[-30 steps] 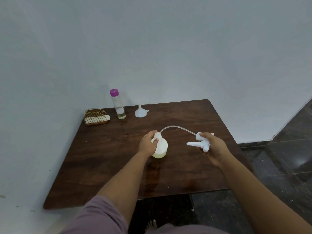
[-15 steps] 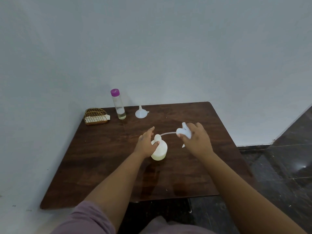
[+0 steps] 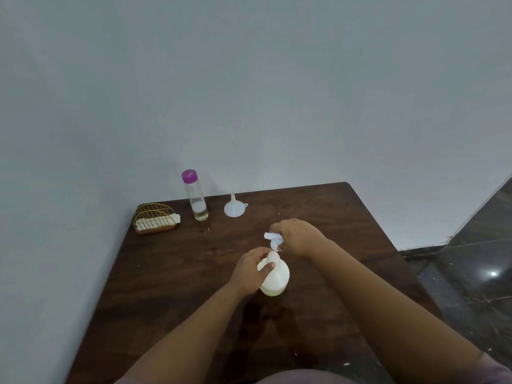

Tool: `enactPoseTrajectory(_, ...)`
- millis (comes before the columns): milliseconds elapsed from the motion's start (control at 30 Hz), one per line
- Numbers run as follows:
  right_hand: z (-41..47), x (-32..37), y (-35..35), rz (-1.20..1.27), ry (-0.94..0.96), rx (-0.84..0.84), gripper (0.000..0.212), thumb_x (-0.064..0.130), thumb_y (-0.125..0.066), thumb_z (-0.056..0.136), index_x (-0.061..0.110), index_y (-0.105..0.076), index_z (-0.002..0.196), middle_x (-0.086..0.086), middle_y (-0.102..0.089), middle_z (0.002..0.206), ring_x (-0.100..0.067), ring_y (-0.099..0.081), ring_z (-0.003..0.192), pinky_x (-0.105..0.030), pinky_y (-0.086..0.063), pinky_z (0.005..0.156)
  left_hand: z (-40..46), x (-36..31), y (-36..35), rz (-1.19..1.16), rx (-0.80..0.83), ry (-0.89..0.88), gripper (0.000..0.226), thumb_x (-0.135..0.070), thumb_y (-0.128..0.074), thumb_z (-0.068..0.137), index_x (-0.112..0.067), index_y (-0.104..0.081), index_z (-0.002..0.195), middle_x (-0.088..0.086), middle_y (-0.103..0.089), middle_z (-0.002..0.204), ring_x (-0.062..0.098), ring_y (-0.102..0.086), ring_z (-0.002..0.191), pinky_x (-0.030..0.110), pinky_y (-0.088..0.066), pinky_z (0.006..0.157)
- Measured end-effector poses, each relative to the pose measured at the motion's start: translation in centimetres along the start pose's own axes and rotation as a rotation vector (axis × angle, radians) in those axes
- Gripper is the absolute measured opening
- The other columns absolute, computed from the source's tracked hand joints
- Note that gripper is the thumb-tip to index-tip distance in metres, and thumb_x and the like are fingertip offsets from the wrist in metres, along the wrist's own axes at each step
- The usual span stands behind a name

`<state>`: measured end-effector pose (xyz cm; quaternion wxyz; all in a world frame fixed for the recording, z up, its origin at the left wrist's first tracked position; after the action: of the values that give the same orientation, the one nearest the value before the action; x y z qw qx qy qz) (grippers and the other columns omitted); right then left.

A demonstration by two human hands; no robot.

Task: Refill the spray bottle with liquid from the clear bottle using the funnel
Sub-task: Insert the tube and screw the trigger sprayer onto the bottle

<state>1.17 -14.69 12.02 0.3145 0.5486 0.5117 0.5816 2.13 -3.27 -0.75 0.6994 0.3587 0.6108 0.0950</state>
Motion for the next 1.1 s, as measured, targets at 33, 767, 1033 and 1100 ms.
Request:
enactPoseTrajectory(33, 0.3, 0.1, -0.4, -0.018, -0.014, 0.027, 0.012, 0.017, -0.061, 0.088, 0.012, -0.063, 0.098, -0.005, -0.066, 0.097, -0.02, -0.061, 0.086, -0.026, -0.044, 0.07, 0.1, -0.1, 0.1, -0.005, -0.002, -0.016, 0.035, -0.038, -0.061, 0.093, -0.022, -0.059, 0.124, -0.006, -0.064, 0.122, 0.013, -0.059, 0.11, 0.03, -0.05, 0.094)
enactPoseTrajectory(767, 1.7, -0.9, -5.1, 0.009, -0.208, 0.101, 0.012, 0.017, -0.062, 0.087, 0.01, -0.06, 0.097, -0.004, -0.062, 0.094, -0.019, -0.06, 0.081, -0.031, -0.053, 0.074, 0.3, 2.0, -1.3, -0.267, 0.028, 0.016, 0.031, -0.033, -0.064, 0.091, -0.023, -0.06, 0.12, -0.011, -0.066, 0.116, 0.008, -0.058, 0.115, 0.024, -0.048, 0.088)
enactPoseTrajectory(1033, 1.8, -0.2, -5.6, 0.011, -0.249, 0.089, 0.008, 0.008, -0.06, 0.088, 0.01, -0.06, 0.095, 0.0, -0.053, 0.085, -0.017, -0.057, 0.078, -0.027, -0.047, 0.067, -0.1, 1.4, -1.0, -0.271, -0.016, -0.01, 0.028, -0.026, -0.067, 0.09, -0.028, -0.062, 0.117, -0.014, -0.069, 0.111, 0.002, -0.061, 0.107, 0.026, -0.051, 0.086)
enactPoseTrajectory(1100, 1.8, -0.6, -5.4, 0.061, -0.261, 0.082, 0.004, 0.011, -0.061, 0.087, 0.011, -0.058, 0.09, 0.0, -0.052, 0.085, -0.016, -0.056, 0.077, -0.026, -0.046, 0.066, -0.1, 1.1, -0.9, -0.248, -0.026, -0.017, 0.023, -0.027, -0.065, 0.092, -0.033, -0.062, 0.114, -0.014, -0.069, 0.11, 0.002, -0.061, 0.107, 0.024, -0.051, 0.086)
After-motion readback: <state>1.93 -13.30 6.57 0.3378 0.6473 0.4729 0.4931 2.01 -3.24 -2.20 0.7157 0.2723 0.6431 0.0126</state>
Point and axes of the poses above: each hand's wrist, its own z-axis towards the middle knuckle, its own y-axis out of the back of the hand, x = y × z, the point moved 7 cm from there along z, towards the middle knuckle
